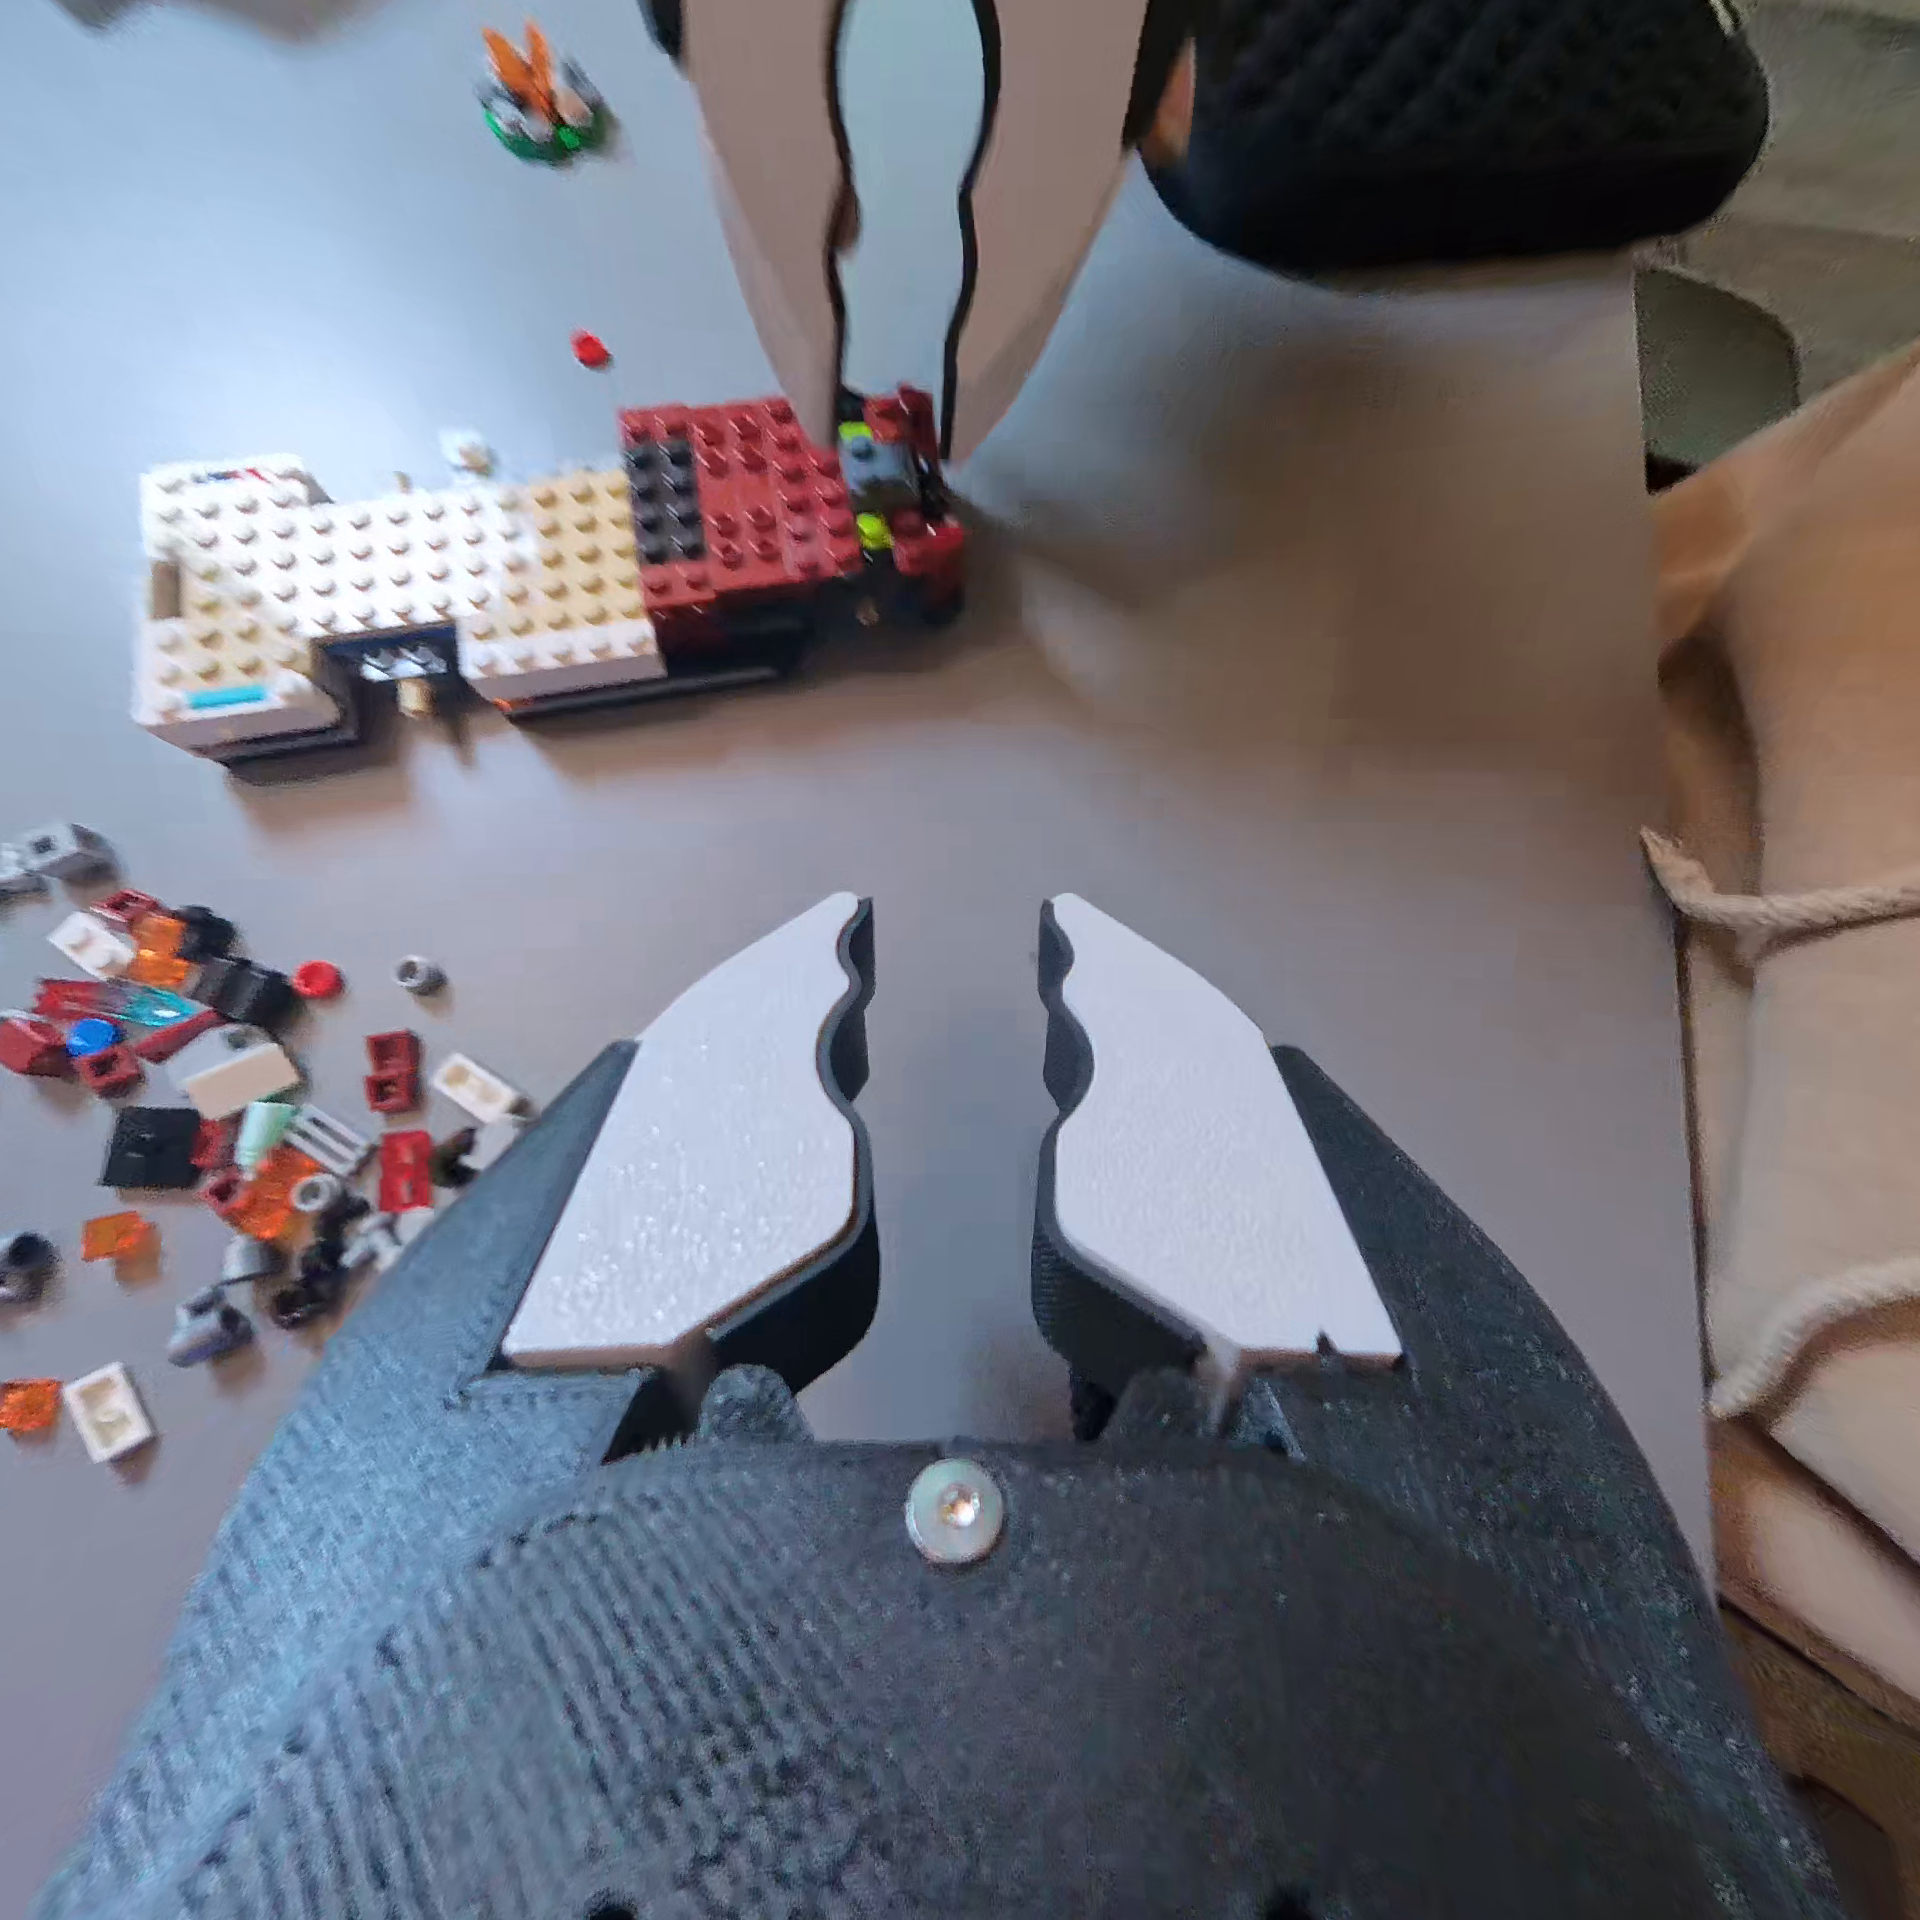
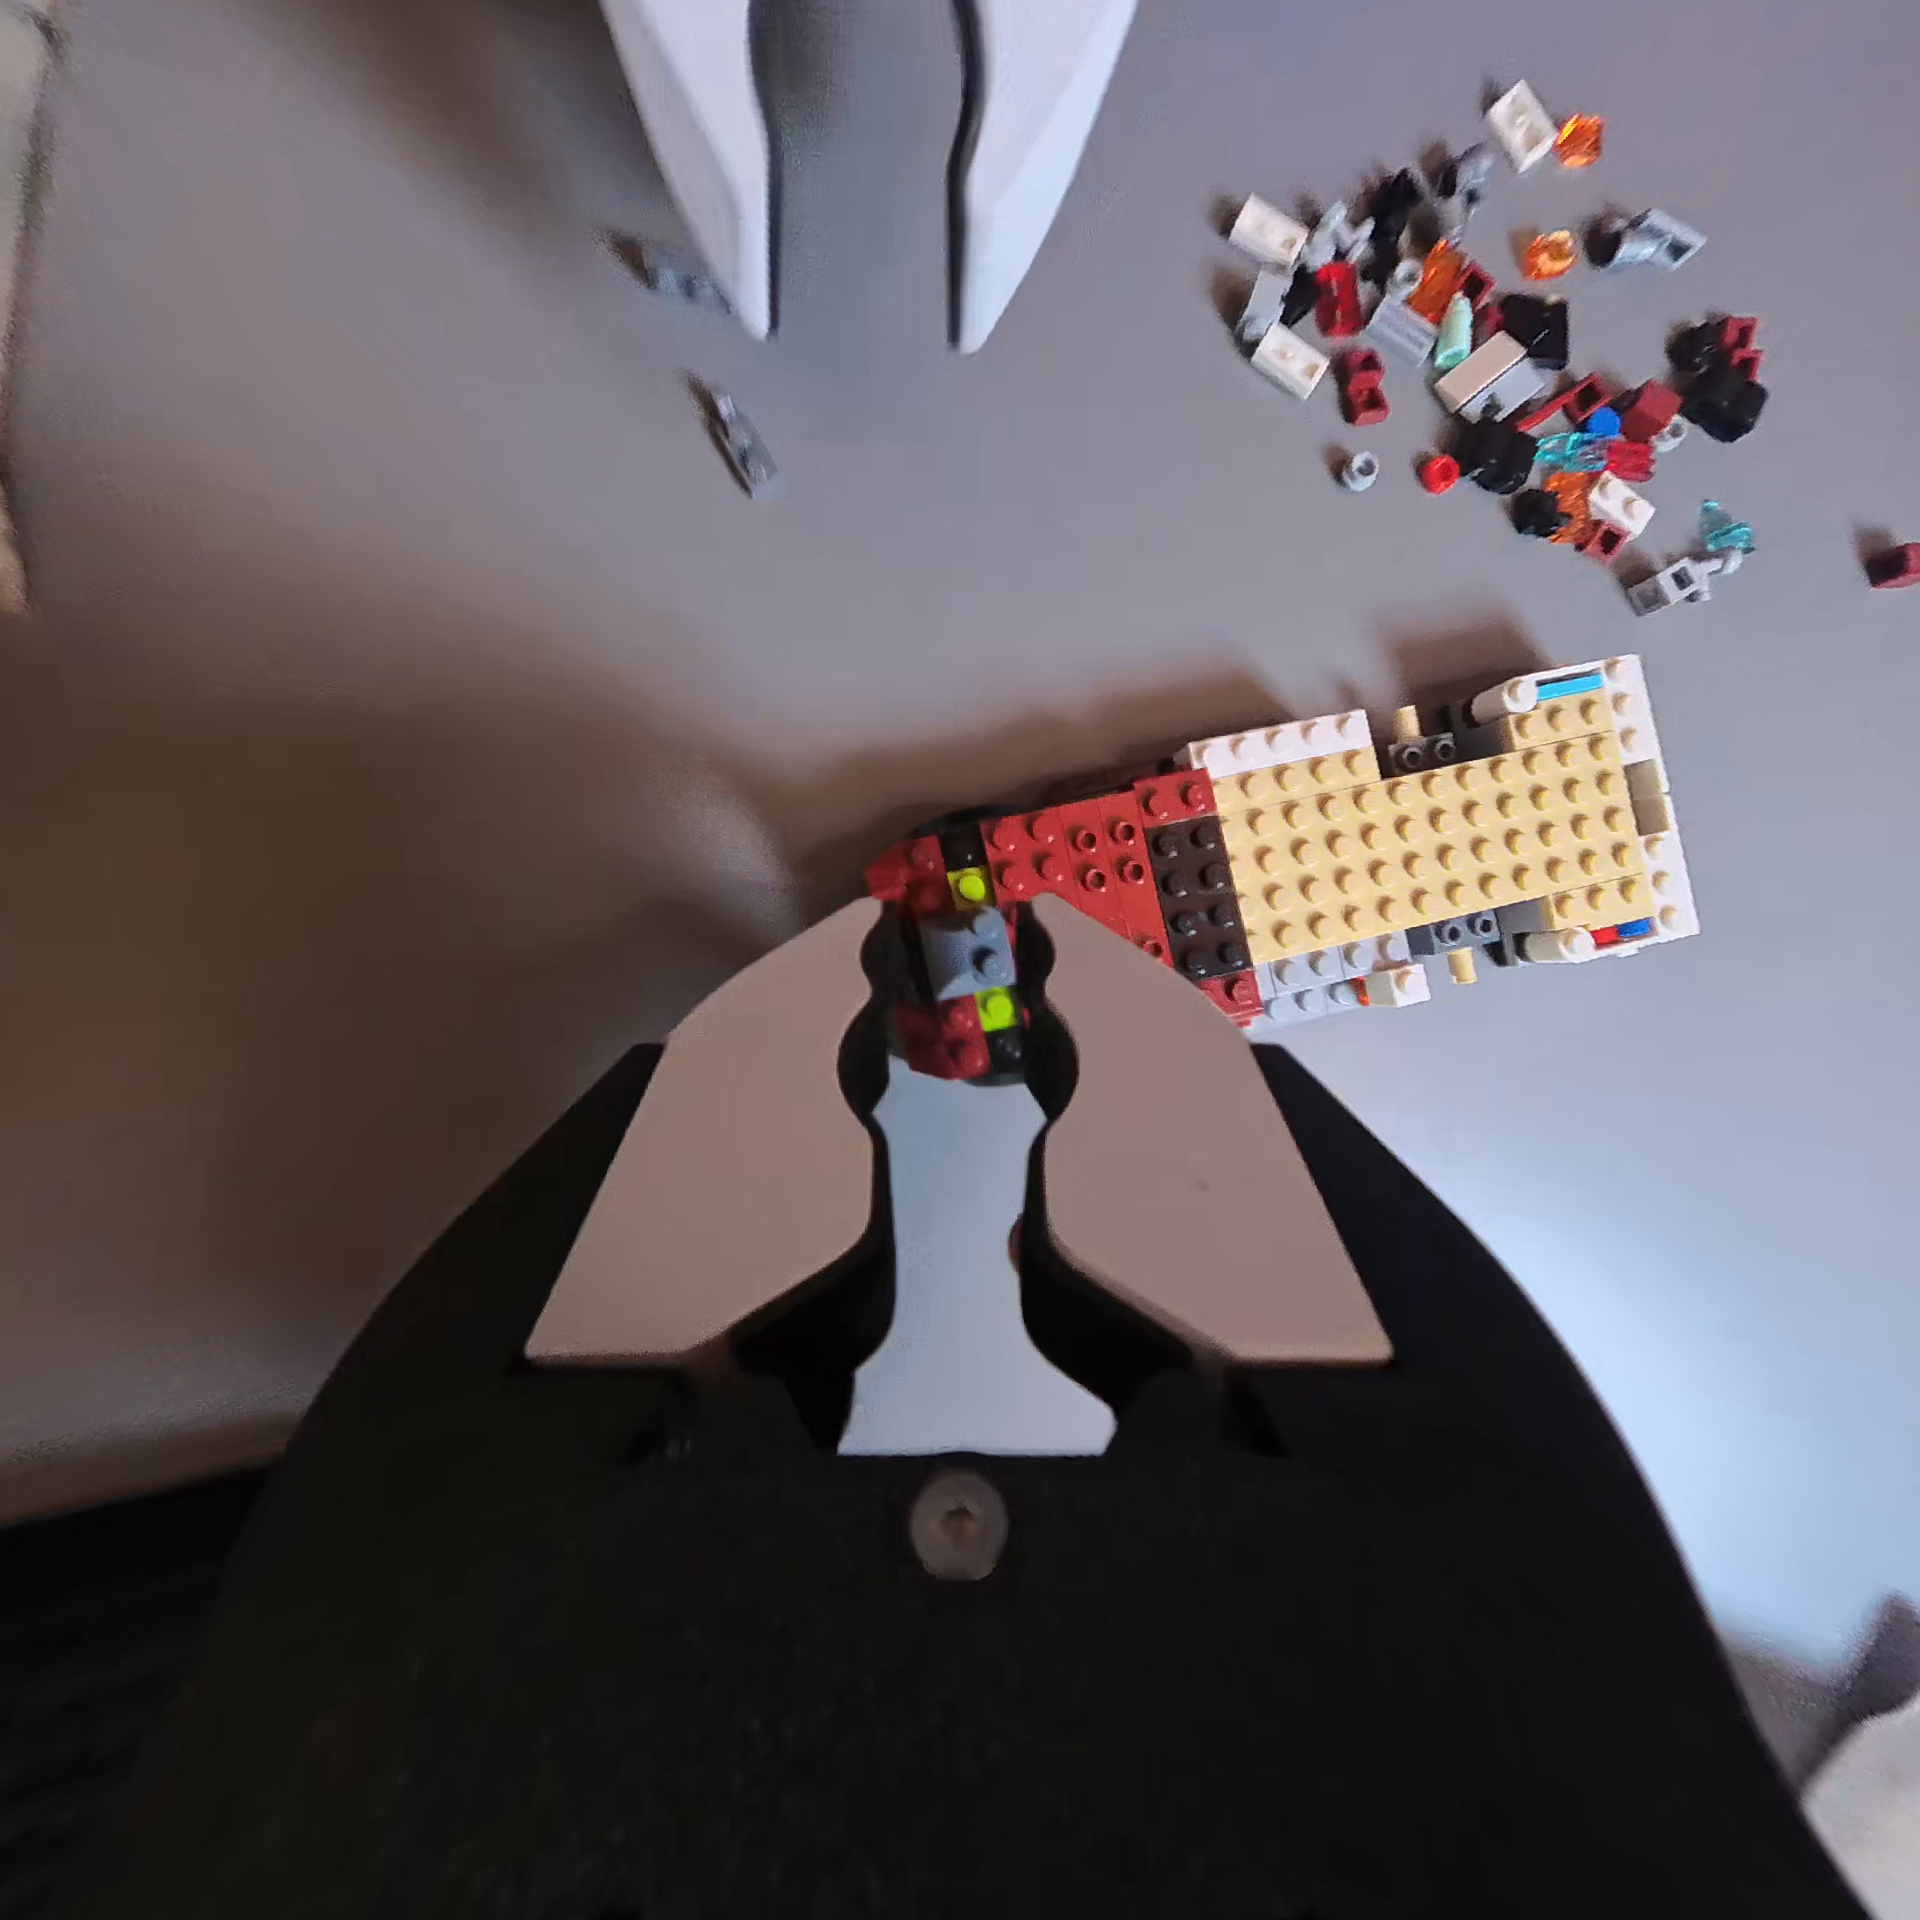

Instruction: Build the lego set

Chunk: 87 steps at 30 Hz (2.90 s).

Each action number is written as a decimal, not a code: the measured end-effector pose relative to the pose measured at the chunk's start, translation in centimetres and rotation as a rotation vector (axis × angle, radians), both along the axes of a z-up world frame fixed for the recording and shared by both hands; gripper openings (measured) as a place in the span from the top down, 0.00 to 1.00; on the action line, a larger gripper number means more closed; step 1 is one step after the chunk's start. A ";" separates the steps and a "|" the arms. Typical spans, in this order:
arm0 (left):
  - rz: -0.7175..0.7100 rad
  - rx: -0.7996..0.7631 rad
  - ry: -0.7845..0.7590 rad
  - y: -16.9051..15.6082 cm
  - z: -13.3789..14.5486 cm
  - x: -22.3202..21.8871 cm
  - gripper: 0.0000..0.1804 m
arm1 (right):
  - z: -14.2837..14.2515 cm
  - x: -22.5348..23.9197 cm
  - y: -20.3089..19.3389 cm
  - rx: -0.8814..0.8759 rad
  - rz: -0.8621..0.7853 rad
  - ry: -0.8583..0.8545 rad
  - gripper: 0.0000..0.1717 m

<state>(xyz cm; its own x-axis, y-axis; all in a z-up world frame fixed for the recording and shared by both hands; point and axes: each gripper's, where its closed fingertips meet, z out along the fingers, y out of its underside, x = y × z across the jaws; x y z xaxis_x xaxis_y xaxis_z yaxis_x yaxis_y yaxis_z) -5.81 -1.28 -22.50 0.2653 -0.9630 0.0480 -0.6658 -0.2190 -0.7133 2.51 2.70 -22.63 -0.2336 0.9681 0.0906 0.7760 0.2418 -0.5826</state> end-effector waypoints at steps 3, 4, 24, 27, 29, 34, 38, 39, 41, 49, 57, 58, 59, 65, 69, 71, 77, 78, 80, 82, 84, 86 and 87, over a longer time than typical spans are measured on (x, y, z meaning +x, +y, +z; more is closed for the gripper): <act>-0.042 -0.059 0.113 -1.8 -1.8 -0.2 0.83 | 2.0 0.1 -0.5 -0.030 -0.051 0.130 0.85; -0.055 -0.075 0.147 -2.2 -2.4 -0.2 0.83 | 2.4 0.4 -0.5 -0.013 -0.066 0.155 0.85; -0.126 -0.032 0.187 -3.0 -3.9 1.5 0.95 | 1.4 2.5 -2.9 0.001 -0.131 0.223 0.89; -0.125 0.009 0.170 -2.4 -3.9 2.3 0.95 | 1.2 2.2 -3.3 -0.013 -0.117 0.219 0.89; -0.108 0.029 0.138 -1.9 -3.7 3.0 0.95 | 1.0 2.0 -3.4 -0.020 -0.111 0.218 0.89; -0.050 0.046 0.077 -0.9 -3.5 4.3 0.95 | 0.2 1.6 -4.2 -0.026 -0.090 0.179 0.89; -0.029 0.003 0.064 -1.0 -3.5 5.0 0.94 | -0.7 1.1 -4.9 -0.009 -0.061 0.114 0.90; -0.033 -0.005 0.068 -1.2 -3.5 4.9 0.92 | -0.9 0.9 -5.1 -0.007 -0.054 0.100 0.90; -0.048 -0.011 0.083 -1.5 -3.5 4.6 0.89 | -1.3 0.6 -5.5 -0.002 -0.039 0.071 0.90; -0.114 -0.022 0.094 -2.6 -2.9 3.8 0.89 | -2.5 -0.8 -6.4 -0.019 0.009 -0.058 0.92; -0.150 -0.011 0.088 -3.2 -3.6 5.4 0.91 | -3.2 -1.4 -6.3 -0.083 -0.010 -0.110 0.91; -0.162 -0.012 0.068 -3.4 -3.5 5.8 0.89 | -3.2 -1.4 -6.3 -0.095 -0.022 -0.108 0.91; -0.176 -0.006 0.050 -3.6 -3.3 6.1 0.88 | -3.2 -1.3 -6.2 -0.107 -0.034 -0.106 0.90; -0.164 -0.001 -0.069 -3.1 -0.6 5.2 0.88 | -3.1 -1.8 -6.1 -0.162 -0.160 -0.080 0.85; -0.062 0.067 -0.077 -0.6 0.4 2.8 0.89 | -3.4 -2.5 -6.0 -0.161 -0.204 -0.115 0.84; -0.025 0.079 -0.083 0.2 0.6 2.0 0.89 | -3.5 -2.9 -6.1 -0.156 -0.191 -0.130 0.84; 0.058 0.091 -0.104 2.2 0.8 0.2 0.90 | -3.6 -4.3 -6.6 -0.138 -0.111 -0.148 0.84; 0.070 0.093 -0.108 2.4 0.8 0.0 0.90 | -3.6 -4.5 -6.7 -0.128 -0.097 -0.147 0.84; 0.083 0.092 -0.112 2.7 0.7 -0.2 0.90 | -3.6 -4.8 -6.9 -0.117 -0.083 -0.147 0.86; 0.087 0.095 -0.110 2.8 0.6 -0.3 0.91 | -3.6 -4.8 -6.9 -0.108 -0.077 -0.146 0.88; 0.083 0.099 -0.104 2.8 0.5 -0.3 0.91 | -3.7 -4.7 -6.9 -0.100 -0.078 -0.141 0.90; 0.077 0.099 -0.103 2.6 0.3 -0.2 0.91 | -3.7 -4.2 -7.0 -0.088 -0.072 -0.143 0.91; 0.075 0.098 -0.103 2.6 0.3 -0.2 0.91 | -3.7 -3.8 -6.9 -0.078 -0.069 -0.148 0.92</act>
